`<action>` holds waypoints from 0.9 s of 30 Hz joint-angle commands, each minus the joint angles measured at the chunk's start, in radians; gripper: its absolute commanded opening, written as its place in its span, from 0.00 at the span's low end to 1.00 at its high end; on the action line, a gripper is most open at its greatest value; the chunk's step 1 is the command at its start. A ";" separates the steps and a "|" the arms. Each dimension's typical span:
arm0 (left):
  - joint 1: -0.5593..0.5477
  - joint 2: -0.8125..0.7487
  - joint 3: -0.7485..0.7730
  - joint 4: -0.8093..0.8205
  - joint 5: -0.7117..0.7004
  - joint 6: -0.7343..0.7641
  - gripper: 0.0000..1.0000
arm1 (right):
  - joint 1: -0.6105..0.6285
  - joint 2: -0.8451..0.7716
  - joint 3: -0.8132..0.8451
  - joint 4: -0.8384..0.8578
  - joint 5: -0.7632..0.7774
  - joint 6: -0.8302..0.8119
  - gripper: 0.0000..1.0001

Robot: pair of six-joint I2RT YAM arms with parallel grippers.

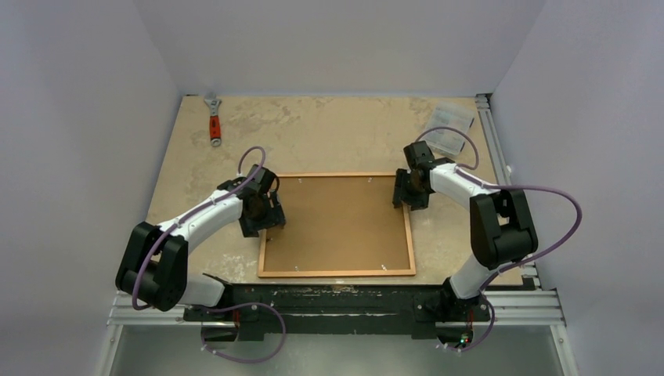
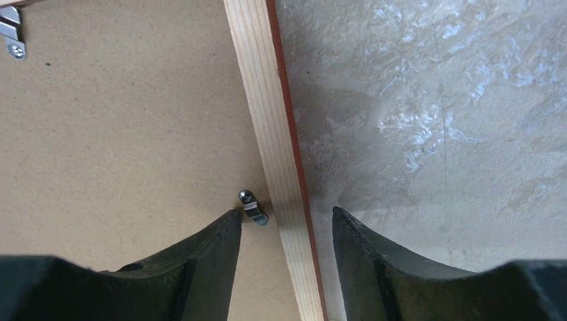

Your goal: Put the photo into the frame

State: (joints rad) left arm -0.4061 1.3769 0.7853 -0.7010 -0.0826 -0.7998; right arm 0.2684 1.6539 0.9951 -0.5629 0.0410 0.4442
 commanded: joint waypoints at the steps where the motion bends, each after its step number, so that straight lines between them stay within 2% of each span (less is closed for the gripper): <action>1: 0.001 0.001 -0.014 0.027 0.000 0.022 0.72 | 0.001 0.044 0.010 0.035 0.058 0.003 0.49; 5: 0.001 0.006 -0.021 0.035 0.005 0.021 0.72 | 0.002 0.035 0.005 0.042 0.052 0.009 0.18; 9: 0.001 0.007 -0.027 0.043 0.010 0.019 0.72 | 0.001 0.040 0.015 0.038 0.053 0.012 0.03; 10: 0.001 0.008 -0.029 0.043 0.010 0.019 0.72 | 0.001 0.041 0.018 0.038 0.050 0.012 0.00; 16: 0.001 0.007 -0.036 0.043 0.008 0.020 0.71 | 0.002 0.024 0.028 0.028 0.024 0.010 0.00; 18: 0.001 0.004 -0.036 0.044 0.009 0.021 0.72 | 0.000 0.003 0.031 0.022 0.000 0.006 0.04; 21: 0.001 0.004 -0.036 0.047 0.015 0.021 0.71 | -0.001 -0.030 0.029 0.017 -0.037 0.008 0.34; 23: 0.001 0.005 -0.033 0.048 0.021 0.023 0.71 | 0.000 -0.049 0.019 0.015 -0.084 0.014 0.49; 25: 0.001 0.004 -0.031 0.048 0.023 0.026 0.71 | 0.000 -0.061 0.001 0.015 -0.119 0.017 0.56; 27: 0.001 0.003 -0.032 0.048 0.024 0.031 0.71 | 0.000 -0.070 -0.022 0.010 -0.149 0.019 0.58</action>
State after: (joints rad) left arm -0.4061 1.3819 0.7540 -0.6739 -0.0753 -0.7910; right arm 0.2680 1.6413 1.0035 -0.5579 -0.0273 0.4450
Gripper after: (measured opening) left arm 0.715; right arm 0.564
